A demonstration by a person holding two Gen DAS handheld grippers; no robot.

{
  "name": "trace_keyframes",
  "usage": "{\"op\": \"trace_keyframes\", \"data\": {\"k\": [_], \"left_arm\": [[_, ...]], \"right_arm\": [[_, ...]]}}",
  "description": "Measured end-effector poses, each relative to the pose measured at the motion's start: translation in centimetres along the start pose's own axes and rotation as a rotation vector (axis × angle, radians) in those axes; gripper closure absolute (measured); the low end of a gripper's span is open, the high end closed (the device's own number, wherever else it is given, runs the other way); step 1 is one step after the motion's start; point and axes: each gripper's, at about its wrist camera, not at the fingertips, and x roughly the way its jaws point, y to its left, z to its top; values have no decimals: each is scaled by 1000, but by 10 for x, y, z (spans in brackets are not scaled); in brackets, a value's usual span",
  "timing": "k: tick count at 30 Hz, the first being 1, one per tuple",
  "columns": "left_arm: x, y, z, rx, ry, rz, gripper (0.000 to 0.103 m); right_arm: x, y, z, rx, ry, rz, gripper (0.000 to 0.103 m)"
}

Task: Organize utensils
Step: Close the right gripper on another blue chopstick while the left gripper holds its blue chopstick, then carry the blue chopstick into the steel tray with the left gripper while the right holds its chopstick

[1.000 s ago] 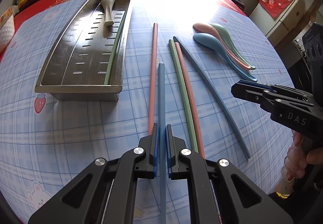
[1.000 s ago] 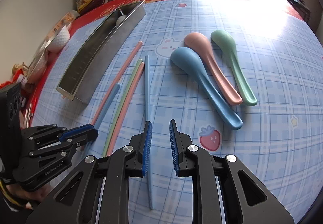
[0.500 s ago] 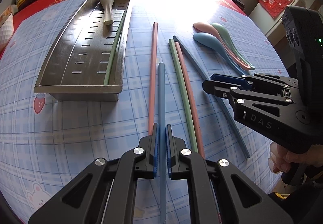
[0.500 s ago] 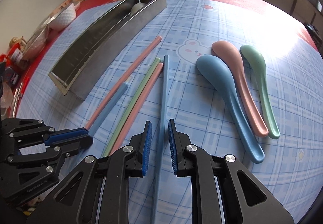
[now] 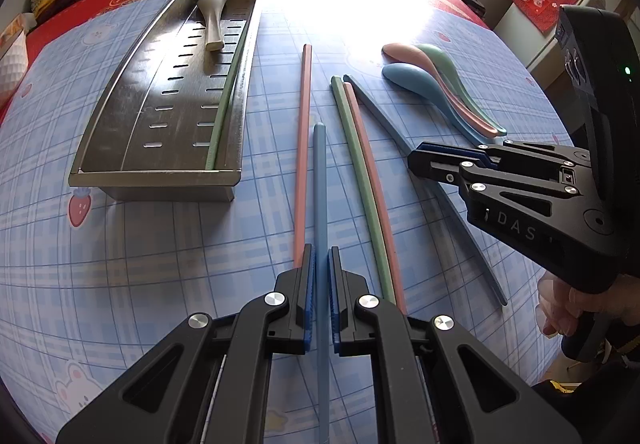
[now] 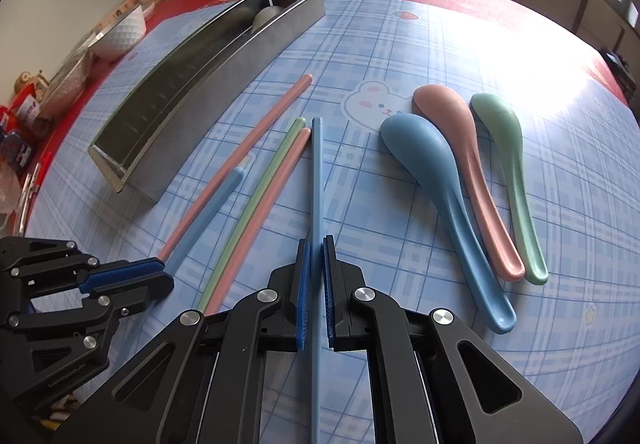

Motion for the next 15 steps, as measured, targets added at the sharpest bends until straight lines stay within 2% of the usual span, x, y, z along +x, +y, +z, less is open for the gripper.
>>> {"op": "trace_keyframes", "data": {"k": [10, 15], "left_arm": [[-1, 2, -1, -9, -4, -10, 95], [-1, 2, -1, -8, -3, -10, 95]], "right_arm": [[-12, -13, -22, 82, 23, 0, 97], [-13, -14, -26, 90, 3, 8, 97]]}}
